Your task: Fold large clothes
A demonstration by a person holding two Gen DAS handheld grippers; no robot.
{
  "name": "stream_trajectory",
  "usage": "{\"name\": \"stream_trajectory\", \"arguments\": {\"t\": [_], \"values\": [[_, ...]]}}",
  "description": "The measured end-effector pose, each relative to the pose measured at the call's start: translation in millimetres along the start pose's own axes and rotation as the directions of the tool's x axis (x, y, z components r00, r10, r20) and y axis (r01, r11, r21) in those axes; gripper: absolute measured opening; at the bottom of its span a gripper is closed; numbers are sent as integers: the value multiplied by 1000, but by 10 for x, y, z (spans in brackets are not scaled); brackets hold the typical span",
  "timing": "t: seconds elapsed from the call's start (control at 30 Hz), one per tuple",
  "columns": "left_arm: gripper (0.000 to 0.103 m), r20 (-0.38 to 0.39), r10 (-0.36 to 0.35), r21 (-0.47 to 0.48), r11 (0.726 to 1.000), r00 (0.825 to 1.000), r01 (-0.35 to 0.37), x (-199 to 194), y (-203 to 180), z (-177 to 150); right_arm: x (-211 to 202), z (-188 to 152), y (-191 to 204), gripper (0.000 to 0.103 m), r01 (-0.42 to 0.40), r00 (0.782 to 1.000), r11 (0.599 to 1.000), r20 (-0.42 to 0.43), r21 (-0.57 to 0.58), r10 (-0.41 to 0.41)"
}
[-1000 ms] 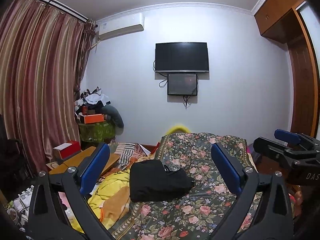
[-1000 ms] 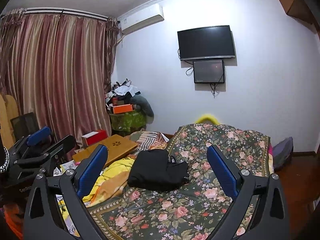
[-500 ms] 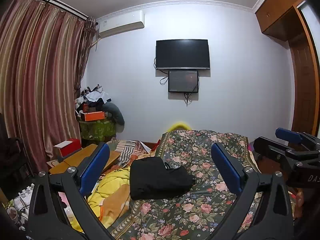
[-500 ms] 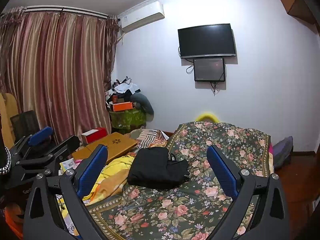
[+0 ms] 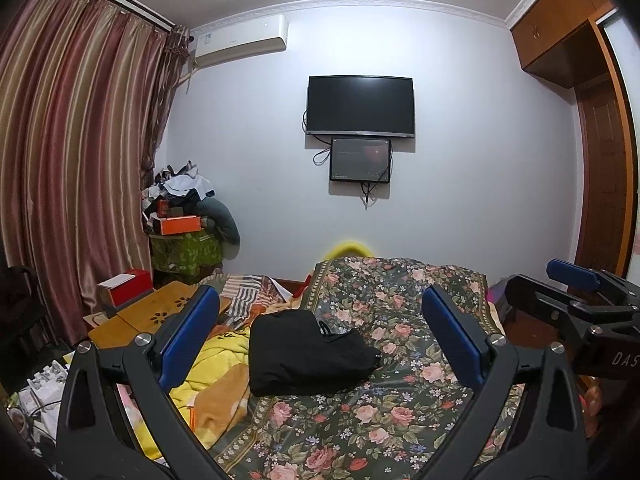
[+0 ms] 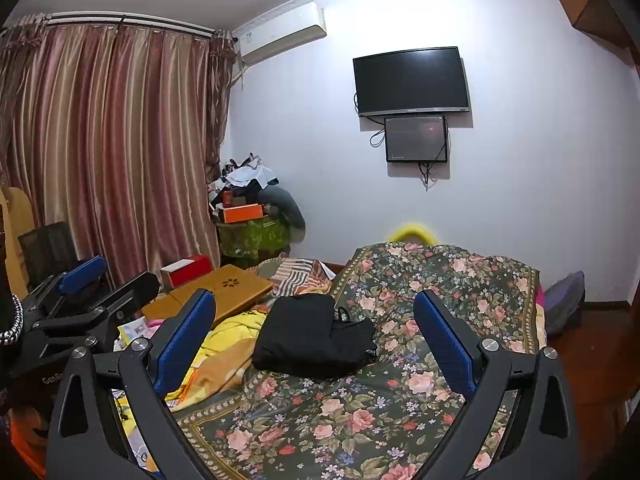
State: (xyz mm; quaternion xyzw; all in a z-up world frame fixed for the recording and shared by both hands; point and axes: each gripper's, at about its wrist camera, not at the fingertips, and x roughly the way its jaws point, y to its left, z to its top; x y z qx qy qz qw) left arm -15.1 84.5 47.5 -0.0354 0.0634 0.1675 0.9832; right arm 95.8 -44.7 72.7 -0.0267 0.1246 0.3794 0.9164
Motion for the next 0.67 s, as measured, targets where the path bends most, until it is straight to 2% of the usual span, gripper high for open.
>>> {"name": "stream_trajectory", "arguments": {"t": [0.67], "values": [[102, -1, -14, 20, 1000, 1000, 14, 17, -58, -36, -14, 18, -27, 99, 12, 1000, 1000, -3, 10, -12]]}}
